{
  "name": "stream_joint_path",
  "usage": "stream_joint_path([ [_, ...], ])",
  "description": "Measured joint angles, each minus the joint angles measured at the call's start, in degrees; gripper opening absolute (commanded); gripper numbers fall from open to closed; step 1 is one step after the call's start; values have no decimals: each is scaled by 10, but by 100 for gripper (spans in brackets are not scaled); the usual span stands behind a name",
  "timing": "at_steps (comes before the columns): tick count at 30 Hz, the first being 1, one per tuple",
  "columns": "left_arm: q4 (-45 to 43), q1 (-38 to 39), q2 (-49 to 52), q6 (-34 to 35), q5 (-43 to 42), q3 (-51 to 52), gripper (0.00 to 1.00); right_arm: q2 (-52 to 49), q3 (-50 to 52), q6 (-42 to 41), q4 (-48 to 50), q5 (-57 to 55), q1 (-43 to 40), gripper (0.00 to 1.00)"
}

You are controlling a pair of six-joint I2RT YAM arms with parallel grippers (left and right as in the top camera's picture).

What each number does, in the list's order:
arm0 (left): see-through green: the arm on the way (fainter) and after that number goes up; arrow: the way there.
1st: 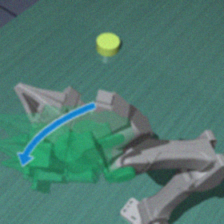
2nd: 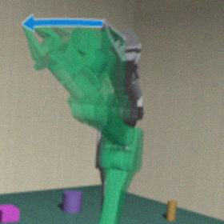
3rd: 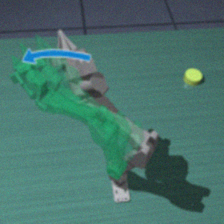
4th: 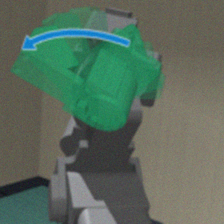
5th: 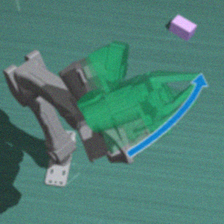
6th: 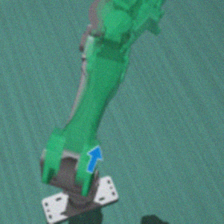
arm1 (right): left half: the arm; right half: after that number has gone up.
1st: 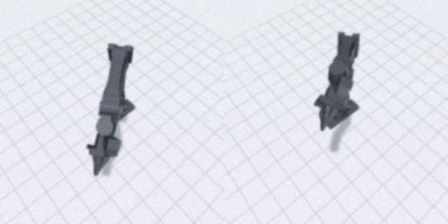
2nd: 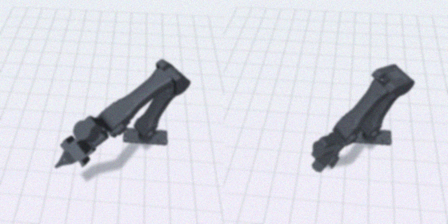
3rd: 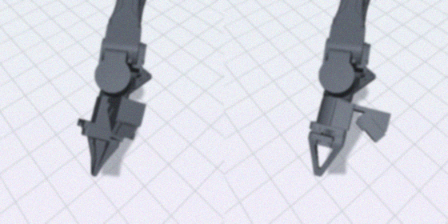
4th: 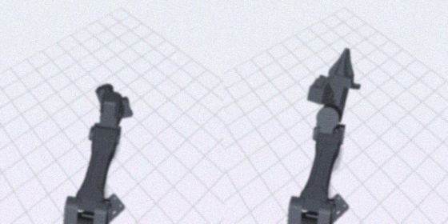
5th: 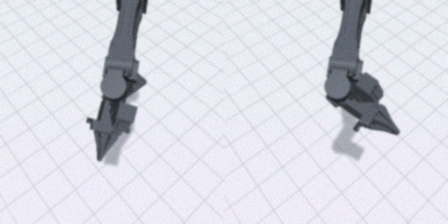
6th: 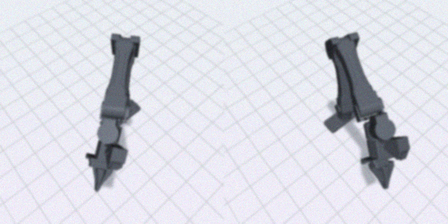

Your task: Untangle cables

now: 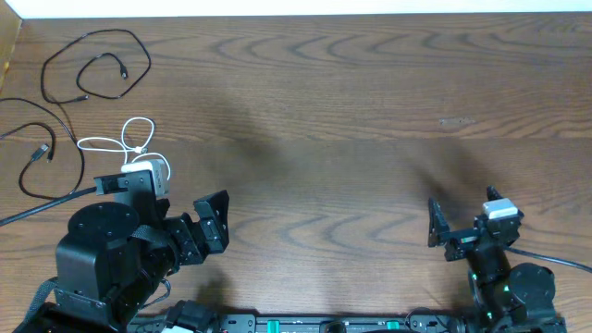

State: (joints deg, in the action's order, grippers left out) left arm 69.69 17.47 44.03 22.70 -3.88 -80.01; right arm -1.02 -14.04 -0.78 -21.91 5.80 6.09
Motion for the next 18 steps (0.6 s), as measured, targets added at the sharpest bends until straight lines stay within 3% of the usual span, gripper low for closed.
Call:
stream_joint_path([
  [18, 0, 0, 0, 0, 0, 0, 97, 3, 131, 0, 177, 9, 0, 99],
])
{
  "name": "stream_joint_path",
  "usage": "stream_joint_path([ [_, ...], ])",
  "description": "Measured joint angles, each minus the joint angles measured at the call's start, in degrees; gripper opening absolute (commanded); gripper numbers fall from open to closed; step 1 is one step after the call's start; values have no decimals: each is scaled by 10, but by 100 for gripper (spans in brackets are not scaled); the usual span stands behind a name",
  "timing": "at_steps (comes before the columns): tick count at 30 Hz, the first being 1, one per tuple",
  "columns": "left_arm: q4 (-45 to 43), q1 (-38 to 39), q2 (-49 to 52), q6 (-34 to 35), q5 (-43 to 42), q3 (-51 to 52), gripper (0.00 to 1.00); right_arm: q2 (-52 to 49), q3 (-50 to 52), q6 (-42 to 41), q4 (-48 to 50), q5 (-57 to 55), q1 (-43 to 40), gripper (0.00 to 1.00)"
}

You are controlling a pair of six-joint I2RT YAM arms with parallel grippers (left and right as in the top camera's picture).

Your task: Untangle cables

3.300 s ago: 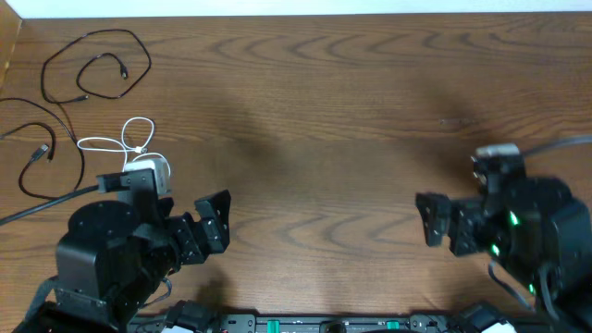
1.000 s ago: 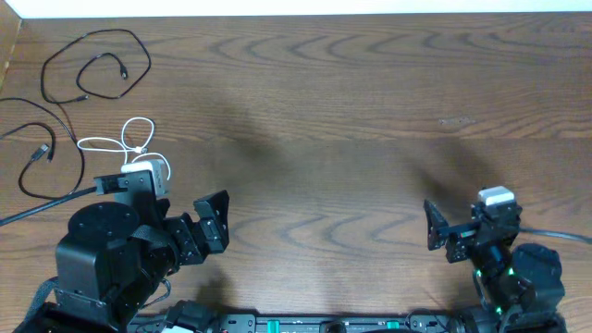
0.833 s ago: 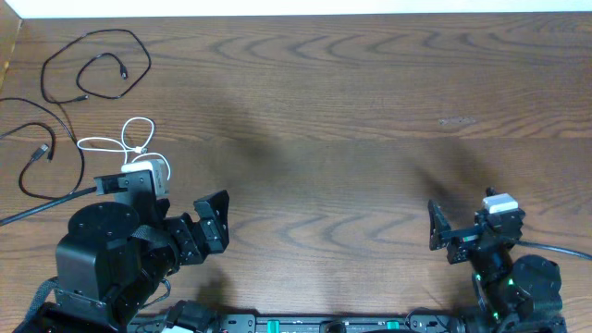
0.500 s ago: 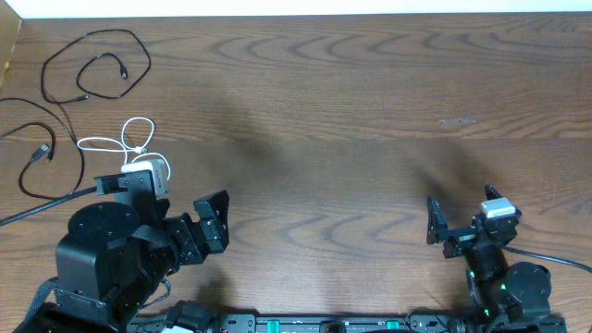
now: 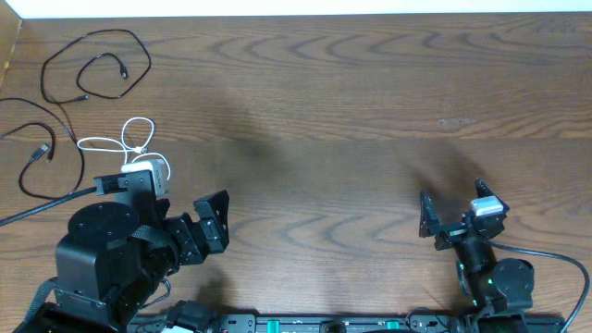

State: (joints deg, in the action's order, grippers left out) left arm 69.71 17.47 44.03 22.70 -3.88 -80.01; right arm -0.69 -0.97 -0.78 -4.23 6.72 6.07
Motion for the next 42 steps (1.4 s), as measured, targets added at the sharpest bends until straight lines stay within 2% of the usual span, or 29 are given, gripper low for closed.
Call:
stream_joint_path([
  [6, 0, 0, 0, 0, 0, 0, 97, 0, 4, 0, 10, 4, -8, 99],
  [15, 0, 0, 0, 0, 0, 0, 97, 0, 5, 13, 78, 4, -28, 99],
  [18, 0, 0, 0, 0, 0, 0, 97, 0, 5, 15, 70, 6, -29, 99],
  [22, 0, 0, 0, 0, 0, 0, 97, 0, 6, 15, 9, 8, -29, 99],
  [42, 0, 0, 0, 0, 0, 0, 97, 0, 6, 15, 6, 7, -69, 99],
])
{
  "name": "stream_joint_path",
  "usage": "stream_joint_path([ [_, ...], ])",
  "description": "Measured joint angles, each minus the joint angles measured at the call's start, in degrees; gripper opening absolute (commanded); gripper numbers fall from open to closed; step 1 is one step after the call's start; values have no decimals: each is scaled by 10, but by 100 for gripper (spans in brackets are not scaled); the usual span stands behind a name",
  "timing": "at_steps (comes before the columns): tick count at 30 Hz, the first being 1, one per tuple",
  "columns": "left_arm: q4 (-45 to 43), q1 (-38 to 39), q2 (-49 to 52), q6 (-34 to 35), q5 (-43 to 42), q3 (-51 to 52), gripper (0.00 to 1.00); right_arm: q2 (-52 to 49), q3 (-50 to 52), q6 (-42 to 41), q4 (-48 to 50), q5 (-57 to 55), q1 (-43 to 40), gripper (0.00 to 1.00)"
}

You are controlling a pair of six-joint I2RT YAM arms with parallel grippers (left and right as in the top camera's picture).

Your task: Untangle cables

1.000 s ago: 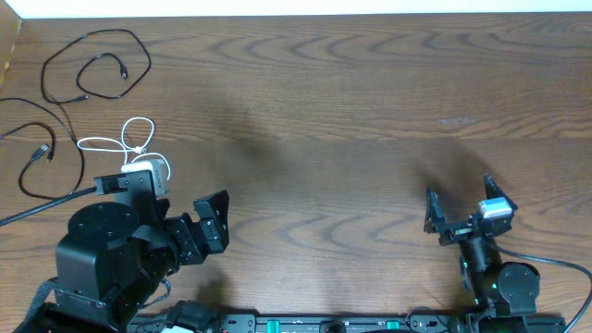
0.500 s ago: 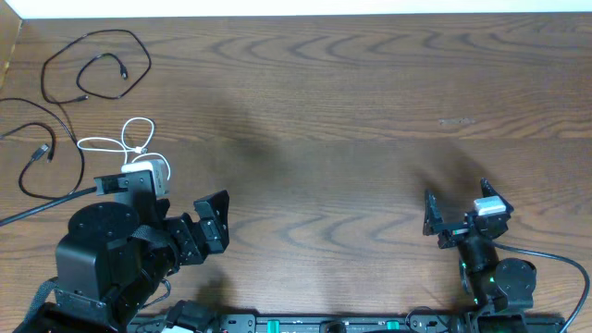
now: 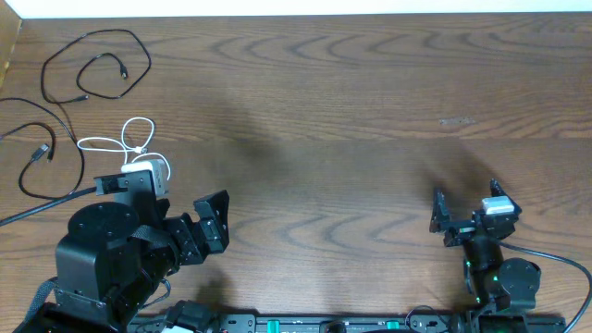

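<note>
A long black cable (image 3: 92, 57) lies in loops at the far left corner of the table. A second black cable (image 3: 35, 159) curls below it, its plug end near the left edge. Next to them a white cable (image 3: 128, 139) sits coiled, just behind my left arm. The cables run close together and cross near the white coil. My left gripper (image 3: 214, 222) is open near the front left, to the right of the cables and holding nothing. At the front right my right gripper (image 3: 464, 202) is open and empty, far from every cable.
The brown wooden table (image 3: 351, 111) fills the view. The bulky left arm base (image 3: 102, 250) stands at the front left, a black lead trailing from it to the left edge. A rail with electronics (image 3: 324, 324) runs along the front edge.
My right gripper has shifted a little to the right and its wrist has turned slightly. The left arm and all the cables lie as before.
Both grippers stood open at the front of the table, away from the cables. The right gripper then sat slightly further left, and now it is back to the right. No cable has moved.
</note>
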State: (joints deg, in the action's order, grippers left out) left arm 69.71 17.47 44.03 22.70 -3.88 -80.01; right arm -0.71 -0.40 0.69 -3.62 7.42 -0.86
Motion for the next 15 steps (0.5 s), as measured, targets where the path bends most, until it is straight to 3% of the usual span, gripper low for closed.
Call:
stream_joint_path([
  [15, 0, 0, 0, 0, 0, 0, 97, 0, 0, -17, -2, -17, -2, 99],
])
